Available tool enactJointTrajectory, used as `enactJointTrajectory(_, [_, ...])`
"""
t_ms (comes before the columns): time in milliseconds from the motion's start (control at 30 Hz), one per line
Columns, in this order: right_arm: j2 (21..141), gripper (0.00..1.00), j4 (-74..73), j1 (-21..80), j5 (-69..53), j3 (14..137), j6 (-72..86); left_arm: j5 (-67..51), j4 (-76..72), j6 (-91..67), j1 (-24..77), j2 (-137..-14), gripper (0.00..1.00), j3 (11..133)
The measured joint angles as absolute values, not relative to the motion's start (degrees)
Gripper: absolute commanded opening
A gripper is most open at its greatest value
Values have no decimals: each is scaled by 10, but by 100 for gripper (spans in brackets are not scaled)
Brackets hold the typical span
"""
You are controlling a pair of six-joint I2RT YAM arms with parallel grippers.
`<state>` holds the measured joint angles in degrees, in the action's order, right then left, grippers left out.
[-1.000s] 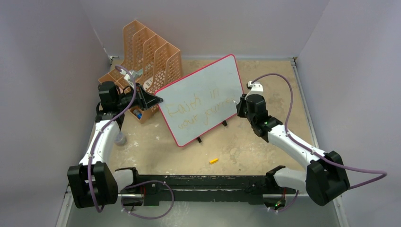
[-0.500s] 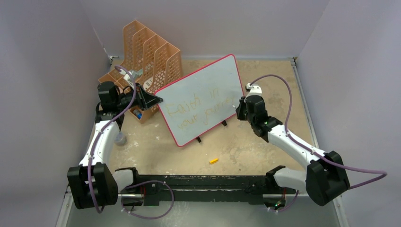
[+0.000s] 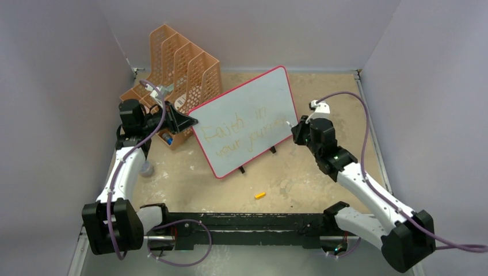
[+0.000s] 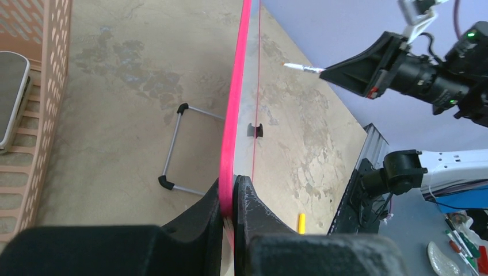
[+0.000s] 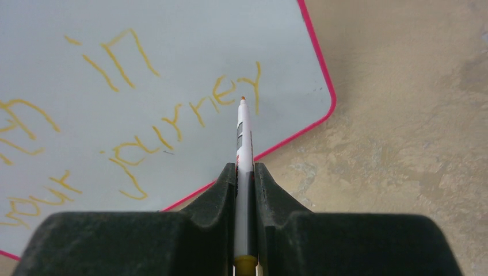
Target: Write a sentence on the whiteboard
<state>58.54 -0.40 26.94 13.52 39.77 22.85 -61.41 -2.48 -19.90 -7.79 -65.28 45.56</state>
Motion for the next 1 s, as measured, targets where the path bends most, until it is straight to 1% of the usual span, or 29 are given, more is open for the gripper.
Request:
enactJointTrajectory(167, [521, 0, -5, 269, 142, 403, 227, -598, -24, -182, -78, -650, 20, 456])
enactJointTrajectory(267, [492, 0, -5, 269, 143, 405, 225, -585, -25, -172, -78, -648, 23, 456])
enactJointTrajectory(467, [475, 0, -11, 269, 142, 406, 224, -558, -25, -166, -79, -634, 47, 456])
enactJointTrajectory(533, [470, 0, -16, 269, 142, 406, 222, -550, -25, -167, -79, -627, 56, 456])
enactJointTrajectory(633, [456, 0, -24, 269, 142, 406, 220, -533, -19, -168, -80, -612, 66, 457])
enactJointTrajectory(800, [434, 0, -40, 269, 143, 406, 215, -497, 27, -168, -82, -592, 72, 484])
enactJointTrajectory(1000, [403, 0, -48, 269, 140, 406, 213, -468, 116, -167, -81, -564, 74, 538])
